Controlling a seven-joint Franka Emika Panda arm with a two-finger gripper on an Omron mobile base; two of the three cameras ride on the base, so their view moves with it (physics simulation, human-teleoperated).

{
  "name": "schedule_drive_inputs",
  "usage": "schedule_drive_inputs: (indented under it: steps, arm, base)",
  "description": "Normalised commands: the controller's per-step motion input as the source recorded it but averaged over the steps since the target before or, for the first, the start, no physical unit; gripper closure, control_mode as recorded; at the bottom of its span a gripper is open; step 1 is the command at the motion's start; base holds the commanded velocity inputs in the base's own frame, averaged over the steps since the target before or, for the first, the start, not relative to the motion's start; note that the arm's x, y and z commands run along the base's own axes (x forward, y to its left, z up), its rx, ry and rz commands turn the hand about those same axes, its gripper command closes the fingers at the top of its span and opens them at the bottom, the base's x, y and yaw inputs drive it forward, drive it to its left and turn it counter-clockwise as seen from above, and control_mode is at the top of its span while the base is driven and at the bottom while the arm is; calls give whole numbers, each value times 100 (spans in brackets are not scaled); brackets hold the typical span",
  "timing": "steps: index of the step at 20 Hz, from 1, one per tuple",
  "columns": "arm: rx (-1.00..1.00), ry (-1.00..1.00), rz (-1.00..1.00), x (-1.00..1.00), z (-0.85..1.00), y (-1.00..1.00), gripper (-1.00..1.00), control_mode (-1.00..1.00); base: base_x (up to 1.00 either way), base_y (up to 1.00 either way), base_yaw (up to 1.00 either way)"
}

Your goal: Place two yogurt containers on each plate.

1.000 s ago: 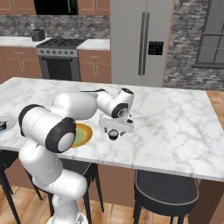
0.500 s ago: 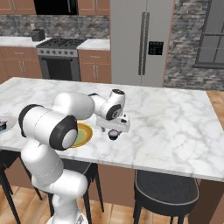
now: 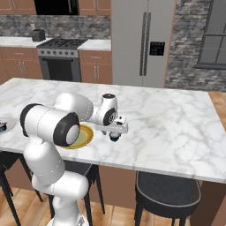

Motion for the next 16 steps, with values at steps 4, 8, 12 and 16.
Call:
schedule_drive_inputs:
  steps: [4,8,12,16]
  arm:
    - [-1,0,-3,17,-24,-6,-100,-100]
    - [0,0,-1,13,-18,-6,-100,-100]
    - [0,-1,0,20,-8,-5,-100,-100]
    - [0,-5,0,8,0,-2,-100,-100]
  base:
    - [0,0,0]
    - [0,0,0]
    - [0,0,0]
    - [0,0,0]
